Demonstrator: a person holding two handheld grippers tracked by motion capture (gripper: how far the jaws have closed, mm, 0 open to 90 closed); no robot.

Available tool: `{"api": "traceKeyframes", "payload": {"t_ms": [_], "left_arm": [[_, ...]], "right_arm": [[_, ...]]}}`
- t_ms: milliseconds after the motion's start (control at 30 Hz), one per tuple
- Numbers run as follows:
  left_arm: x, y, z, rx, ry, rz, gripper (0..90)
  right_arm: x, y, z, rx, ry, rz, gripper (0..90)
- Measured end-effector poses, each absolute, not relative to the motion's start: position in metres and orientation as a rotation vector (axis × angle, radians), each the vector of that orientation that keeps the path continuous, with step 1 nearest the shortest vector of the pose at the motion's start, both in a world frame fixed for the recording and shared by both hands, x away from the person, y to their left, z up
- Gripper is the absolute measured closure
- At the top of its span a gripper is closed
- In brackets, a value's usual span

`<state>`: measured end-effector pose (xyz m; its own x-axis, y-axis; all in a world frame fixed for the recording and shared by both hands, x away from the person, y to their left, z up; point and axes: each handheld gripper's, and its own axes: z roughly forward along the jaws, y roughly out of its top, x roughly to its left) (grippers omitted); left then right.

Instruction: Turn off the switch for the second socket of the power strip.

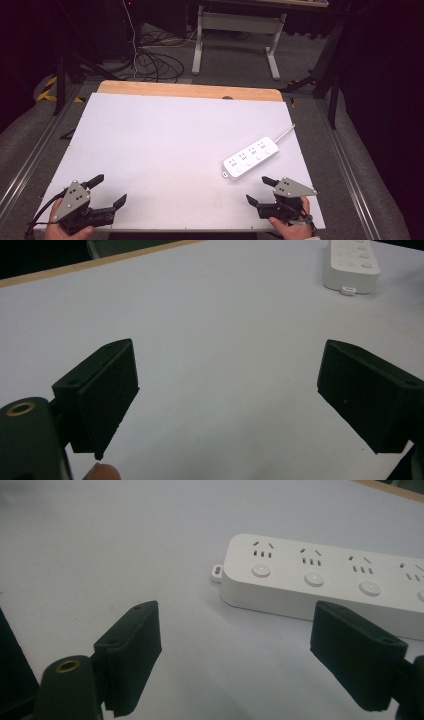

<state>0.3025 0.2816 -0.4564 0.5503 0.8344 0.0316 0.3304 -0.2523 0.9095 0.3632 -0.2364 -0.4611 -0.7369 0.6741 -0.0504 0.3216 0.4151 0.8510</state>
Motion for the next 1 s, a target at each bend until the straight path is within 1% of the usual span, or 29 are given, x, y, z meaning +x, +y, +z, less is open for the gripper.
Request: {"api": "traceKeyframes", "payload": {"t_ms": [333,833,1000], "left_arm": [[0.301,0.28,-0.457,1.833,0.951,0.694,10.3],[0.3,0.281,-0.457,1.828,0.958,0.691,10.3],[0.301,0.281,-0.457,1.834,0.958,0.7,10.3]], "right_arm": [[0.362,-0.236,-0.46,0.836,2.28,1.245,22.5],[0.362,-0.236,-0.458,0.83,2.265,1.246,25.2],[0.367,-0.232,-0.448,0.817,2.249,1.239,28.0]]}}
